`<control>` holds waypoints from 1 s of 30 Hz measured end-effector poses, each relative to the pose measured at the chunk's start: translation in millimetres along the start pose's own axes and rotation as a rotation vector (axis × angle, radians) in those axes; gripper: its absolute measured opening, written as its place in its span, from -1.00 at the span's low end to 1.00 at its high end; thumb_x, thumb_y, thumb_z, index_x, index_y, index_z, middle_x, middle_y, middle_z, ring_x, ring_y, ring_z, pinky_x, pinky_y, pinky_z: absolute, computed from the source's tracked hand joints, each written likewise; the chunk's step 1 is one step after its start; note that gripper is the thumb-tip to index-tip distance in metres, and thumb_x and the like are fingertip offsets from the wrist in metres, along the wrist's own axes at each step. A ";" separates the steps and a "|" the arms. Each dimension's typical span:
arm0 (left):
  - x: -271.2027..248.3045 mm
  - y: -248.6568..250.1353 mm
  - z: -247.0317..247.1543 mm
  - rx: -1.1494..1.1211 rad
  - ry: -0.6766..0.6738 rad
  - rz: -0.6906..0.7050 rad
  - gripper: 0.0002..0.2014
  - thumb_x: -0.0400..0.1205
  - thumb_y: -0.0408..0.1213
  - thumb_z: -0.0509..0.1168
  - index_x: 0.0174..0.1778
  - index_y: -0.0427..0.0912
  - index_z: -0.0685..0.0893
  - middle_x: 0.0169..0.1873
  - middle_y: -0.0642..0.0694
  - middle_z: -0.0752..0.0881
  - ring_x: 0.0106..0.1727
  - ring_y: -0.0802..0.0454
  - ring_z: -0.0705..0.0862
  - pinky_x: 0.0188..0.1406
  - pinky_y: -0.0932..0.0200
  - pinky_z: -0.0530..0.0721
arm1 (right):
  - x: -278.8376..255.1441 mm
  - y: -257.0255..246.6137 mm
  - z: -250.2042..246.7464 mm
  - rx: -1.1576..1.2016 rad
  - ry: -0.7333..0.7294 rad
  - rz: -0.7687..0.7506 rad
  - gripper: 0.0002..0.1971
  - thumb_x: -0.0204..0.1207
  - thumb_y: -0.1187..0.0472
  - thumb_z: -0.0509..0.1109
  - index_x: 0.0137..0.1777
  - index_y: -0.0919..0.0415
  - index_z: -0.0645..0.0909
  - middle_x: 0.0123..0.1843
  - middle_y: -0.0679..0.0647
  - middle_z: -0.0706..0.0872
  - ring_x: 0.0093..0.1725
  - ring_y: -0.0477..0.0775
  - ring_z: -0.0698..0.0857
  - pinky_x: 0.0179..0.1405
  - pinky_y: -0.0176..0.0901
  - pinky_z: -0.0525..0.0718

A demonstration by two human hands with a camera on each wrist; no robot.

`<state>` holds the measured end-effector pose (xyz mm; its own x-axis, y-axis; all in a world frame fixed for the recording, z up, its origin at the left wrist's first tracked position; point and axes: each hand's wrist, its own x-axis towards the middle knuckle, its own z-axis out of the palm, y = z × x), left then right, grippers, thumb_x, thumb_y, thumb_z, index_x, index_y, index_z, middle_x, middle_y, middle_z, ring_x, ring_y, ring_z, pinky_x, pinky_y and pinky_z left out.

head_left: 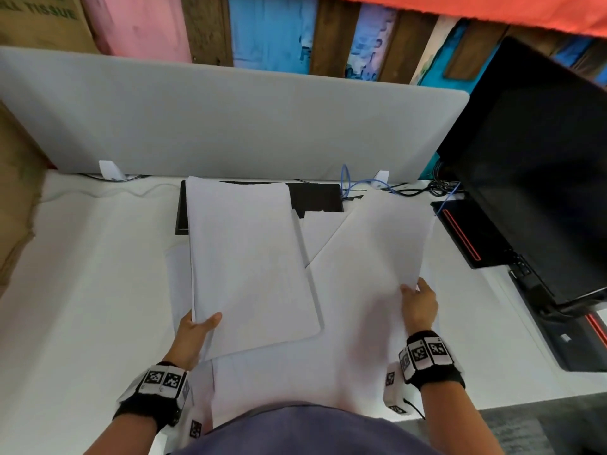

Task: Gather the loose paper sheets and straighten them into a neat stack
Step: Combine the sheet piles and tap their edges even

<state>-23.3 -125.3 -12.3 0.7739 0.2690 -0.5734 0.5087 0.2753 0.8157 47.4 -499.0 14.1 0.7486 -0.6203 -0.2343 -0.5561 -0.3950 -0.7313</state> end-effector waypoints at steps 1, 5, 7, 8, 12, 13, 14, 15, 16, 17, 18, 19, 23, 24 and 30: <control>0.7 -0.7 -0.3 -0.016 0.004 0.002 -0.68 0.60 -0.47 0.26 0.28 -0.42 0.53 0.03 -0.22 0.68 -0.08 -0.08 0.65 0.24 0.01 0.49 | 0.4 -0.2 0.5 -0.013 -0.041 0.003 -0.59 0.51 0.25 0.37 0.33 0.37 0.54 0.30 0.33 0.65 0.29 0.35 0.60 0.27 0.02 0.51; 1.7 -0.9 1.7 -0.104 0.025 -0.001 -0.67 0.60 -0.49 0.25 0.29 -0.46 0.49 -0.14 -0.13 0.66 -0.14 -0.02 0.63 0.26 -0.03 0.48 | 3.0 -3.4 -0.9 -0.028 -0.063 -0.038 -0.65 0.55 0.28 0.33 0.29 0.43 0.56 0.29 0.36 0.65 0.28 0.36 0.60 0.26 0.01 0.52; -1.0 0.8 3.3 -0.137 0.040 0.013 -0.69 0.61 -0.49 0.24 0.27 -0.30 0.46 -0.07 -0.15 0.65 -0.11 -0.05 0.61 0.27 -0.01 0.47 | 1.9 -5.0 -1.9 0.002 -0.075 -0.038 -0.66 0.55 0.25 0.35 0.25 0.43 0.58 0.25 0.35 0.68 0.26 0.36 0.61 0.20 -0.03 0.52; -2.5 1.6 3.9 -0.151 0.046 0.026 -0.68 0.61 -0.49 0.24 0.27 -0.24 0.43 -0.02 -0.16 0.64 -0.10 -0.06 0.60 0.26 0.00 0.46 | 0.3 -5.0 -1.0 -0.014 -0.103 -0.046 -0.68 0.55 0.24 0.34 0.22 0.45 0.60 0.23 0.36 0.69 0.25 0.36 0.62 0.18 -0.04 0.52; -0.8 1.3 2.9 -0.158 0.052 0.021 -0.68 0.60 -0.45 0.27 0.28 -0.28 0.46 -0.18 -0.10 0.65 -0.08 -0.10 0.61 0.18 -0.02 0.53 | -3.3 -8.8 -4.6 -0.025 0.078 -0.183 -0.71 0.65 0.24 0.18 0.14 0.43 0.63 0.11 0.42 0.73 0.13 0.42 0.66 0.12 0.05 0.54; 0.3 0.5 1.5 -0.150 0.056 0.020 -0.69 0.60 -0.45 0.28 0.25 -0.28 0.48 -0.19 -0.10 0.65 -0.10 -0.10 0.61 0.16 -0.01 0.54 | -3.0 -10.7 -7.6 0.006 0.153 -0.197 -0.70 0.66 0.24 0.15 0.16 0.42 0.63 0.10 0.43 0.72 0.12 0.43 0.65 0.12 0.07 0.54; 0.2 0.5 1.0 -0.146 0.054 0.021 -0.71 0.60 -0.46 0.28 0.23 -0.27 0.49 -0.20 -0.11 0.65 -0.12 -0.08 0.62 0.17 -0.01 0.53 | -1.4 -12.6 -10.7 0.034 0.195 -0.201 -0.70 0.67 0.25 0.13 0.15 0.43 0.62 0.09 0.44 0.72 0.12 0.44 0.65 0.10 0.07 0.54; 0.7 -0.3 0.8 -0.142 0.047 0.022 -0.74 0.60 -0.46 0.27 0.20 -0.25 0.49 -0.21 -0.11 0.64 -0.15 -0.05 0.62 0.19 0.00 0.51 | -0.1 -14.3 -12.7 0.045 0.187 -0.199 -0.72 0.66 0.26 0.13 0.12 0.43 0.62 0.07 0.44 0.72 0.10 0.43 0.65 0.09 0.08 0.54; 0.9 -0.5 1.4 -0.142 0.037 0.023 -0.75 0.60 -0.47 0.26 0.18 -0.25 0.50 -0.21 -0.11 0.65 -0.17 -0.02 0.61 0.21 0.00 0.49 | 0.6 -15.9 -13.1 0.034 0.128 -0.200 -0.74 0.65 0.28 0.16 0.08 0.43 0.62 0.05 0.43 0.73 0.08 0.42 0.66 0.08 0.07 0.54; 2.2 -1.1 1.3 -0.140 0.030 0.024 -0.77 0.60 -0.48 0.25 0.18 -0.27 0.51 -0.20 -0.12 0.65 -0.18 0.00 0.62 0.22 -0.01 0.50 | -0.1 -17.5 -11.9 -0.004 0.040 -0.207 -0.77 0.62 0.29 0.20 0.06 0.44 0.62 0.02 0.41 0.73 0.05 0.40 0.66 0.07 0.06 0.55; 3.0 -1.0 1.4 -0.132 0.020 0.022 -0.77 0.61 -0.49 0.25 0.17 -0.30 0.53 -0.19 -0.12 0.66 -0.18 0.00 0.63 0.20 -0.01 0.53 | -0.8 -17.2 -9.6 -0.052 -0.047 -0.216 -0.78 0.59 0.30 0.24 0.05 0.45 0.62 -0.01 0.40 0.74 0.01 0.38 0.67 0.06 0.05 0.56; 4.4 -1.9 1.4 -0.121 0.010 0.019 -0.79 0.61 -0.49 0.24 0.16 -0.33 0.55 -0.17 -0.13 0.67 -0.18 -0.01 0.65 0.16 0.00 0.58 | -1.8 -16.4 -7.9 -0.087 -0.100 -0.220 -0.79 0.57 0.31 0.26 0.05 0.47 0.62 -0.03 0.39 0.74 -0.04 0.35 0.67 0.04 0.03 0.57; 5.7 -3.3 -2.2 -0.087 -0.006 0.013 -0.78 0.61 -0.50 0.24 0.17 -0.37 0.56 -0.03 -0.20 0.68 -0.08 -0.08 0.66 0.25 -0.01 0.54 | 0.2 -10.6 -5.7 -0.102 0.008 -0.184 -0.74 0.58 0.39 0.21 0.21 0.40 0.60 0.09 0.38 0.73 0.08 0.39 0.66 0.06 0.02 0.55; 5.3 -3.4 -2.7 -0.087 -0.013 0.015 -0.76 0.61 -0.50 0.24 0.20 -0.38 0.55 -0.01 -0.21 0.67 -0.05 -0.10 0.64 0.28 -0.03 0.50 | 0.2 -8.9 -5.0 -0.105 0.042 -0.177 -0.69 0.58 0.41 0.19 0.28 0.35 0.59 0.13 0.38 0.72 0.13 0.41 0.65 0.08 0.05 0.56; 5.6 -3.2 -2.6 -0.053 0.017 0.008 -0.71 0.60 -0.48 0.26 0.24 -0.44 0.54 0.01 -0.22 0.67 0.03 -0.15 0.64 0.26 0.00 0.49 | -3.1 2.8 6.2 -0.118 0.130 -0.180 -0.76 0.60 0.41 0.20 0.09 0.32 0.69 0.24 0.34 0.65 0.23 0.38 0.58 0.16 0.13 0.54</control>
<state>-21.5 -122.2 -18.2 0.7712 0.2865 -0.5685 0.4816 0.3214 0.8153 45.8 -494.0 8.8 0.7910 -0.6116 -0.0169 -0.4619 -0.5788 -0.6721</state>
